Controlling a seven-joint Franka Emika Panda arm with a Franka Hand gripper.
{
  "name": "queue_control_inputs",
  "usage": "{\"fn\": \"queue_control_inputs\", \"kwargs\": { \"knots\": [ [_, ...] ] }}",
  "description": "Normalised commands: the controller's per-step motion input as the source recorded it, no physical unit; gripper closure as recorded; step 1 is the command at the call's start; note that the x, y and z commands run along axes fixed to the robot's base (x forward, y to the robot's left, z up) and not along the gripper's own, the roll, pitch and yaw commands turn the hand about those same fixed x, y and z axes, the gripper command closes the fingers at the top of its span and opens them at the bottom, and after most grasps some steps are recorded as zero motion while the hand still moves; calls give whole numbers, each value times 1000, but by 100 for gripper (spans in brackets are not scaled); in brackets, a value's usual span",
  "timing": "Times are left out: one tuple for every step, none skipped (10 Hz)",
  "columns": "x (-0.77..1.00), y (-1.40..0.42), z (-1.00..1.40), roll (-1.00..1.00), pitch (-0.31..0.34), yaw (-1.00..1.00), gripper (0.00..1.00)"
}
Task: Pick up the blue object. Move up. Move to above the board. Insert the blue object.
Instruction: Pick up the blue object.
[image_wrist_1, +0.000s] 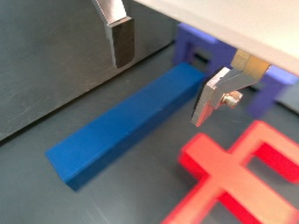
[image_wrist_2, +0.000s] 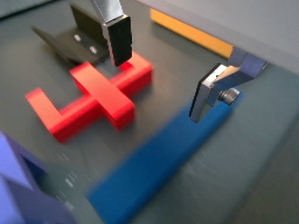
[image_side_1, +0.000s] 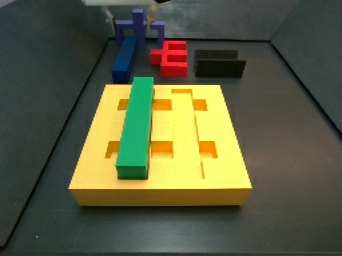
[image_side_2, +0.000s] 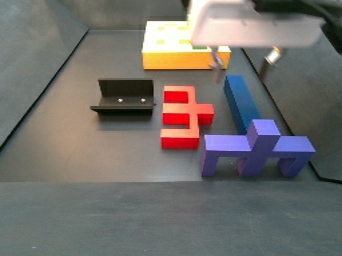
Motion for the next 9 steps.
{"fn": "queue_control_inputs", "kwargs": {
  "knots": [
    [-414,0,-500,73,-214,0,0],
    [-266,-3,-537,109,-140,0,0],
    [0,0,-520,67,0,0,0],
    [0,0,-506,94,0,0,0],
    [0,0,-437,79,0,-11,0],
    [0,0,-366,70,0,-43,0],
    [-20,0,-331,101,0,-9,0],
    [-23,60,-291,84,0,0,0],
    [0,94,-297,64,0,0,0]
  ]
}}
